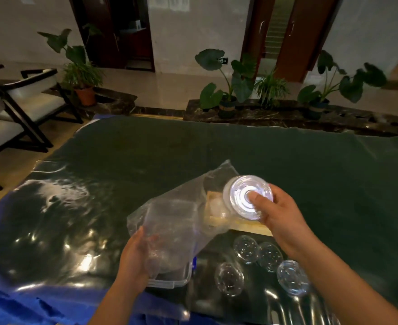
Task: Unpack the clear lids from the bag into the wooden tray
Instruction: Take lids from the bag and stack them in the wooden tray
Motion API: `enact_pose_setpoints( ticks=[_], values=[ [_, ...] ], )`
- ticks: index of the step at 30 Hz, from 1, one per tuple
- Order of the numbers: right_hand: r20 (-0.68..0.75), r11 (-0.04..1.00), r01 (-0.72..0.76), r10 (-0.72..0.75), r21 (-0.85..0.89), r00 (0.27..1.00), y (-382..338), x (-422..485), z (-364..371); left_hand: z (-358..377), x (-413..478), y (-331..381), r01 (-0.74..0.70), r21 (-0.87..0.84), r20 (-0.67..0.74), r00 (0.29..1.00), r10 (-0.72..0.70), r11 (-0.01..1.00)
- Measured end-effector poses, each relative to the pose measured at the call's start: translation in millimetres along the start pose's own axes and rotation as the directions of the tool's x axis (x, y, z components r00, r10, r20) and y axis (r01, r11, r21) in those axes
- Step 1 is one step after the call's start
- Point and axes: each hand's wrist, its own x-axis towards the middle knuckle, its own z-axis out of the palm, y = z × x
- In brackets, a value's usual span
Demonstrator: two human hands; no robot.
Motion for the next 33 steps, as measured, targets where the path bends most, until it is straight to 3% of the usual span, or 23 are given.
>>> enact_pose_setpoints(
  ticks=[5,9,14,24,28,33],
  values=[
    [-0.171,0.997,-0.009,0.021,0.071,0.985,9.6,32.7,-48.2,-3.3,8.4,-1.8,0.044,-0.039,0.034,0.999,-0.042,0.998],
    [-0.254,0.984,-0.167,0.176,0.056,0.951,38.3,68.3,-73.0,-2.0,17.4,-4.9,0.011,-0.021,0.020,1.000,-0.010,1.000],
    [-0.303,0.941,-0.328,0.290,-0.084,0.908,79.6,106.4,-83.4,6.4,21.1,-1.5,0.028,-0.042,-0.055,0.998,-0.030,0.999],
    [-0.329,0.848,-0.431,0.330,-0.310,0.885,118.2,151.4,-70.8,10.7,14.1,3.1,0.056,-0.063,-0.102,0.993,-0.062,0.996],
    [-0.325,0.763,-0.423,0.290,-0.489,0.900,129.1,164.5,-62.4,11.4,10.8,3.0,0.038,-0.100,-0.067,0.997,-0.044,0.994],
    [-0.253,0.544,-0.344,0.237,-0.765,0.938,145.4,174.0,-56.4,11.1,14.5,2.4,0.048,-0.112,-0.040,0.998,-0.053,0.993]
  ],
)
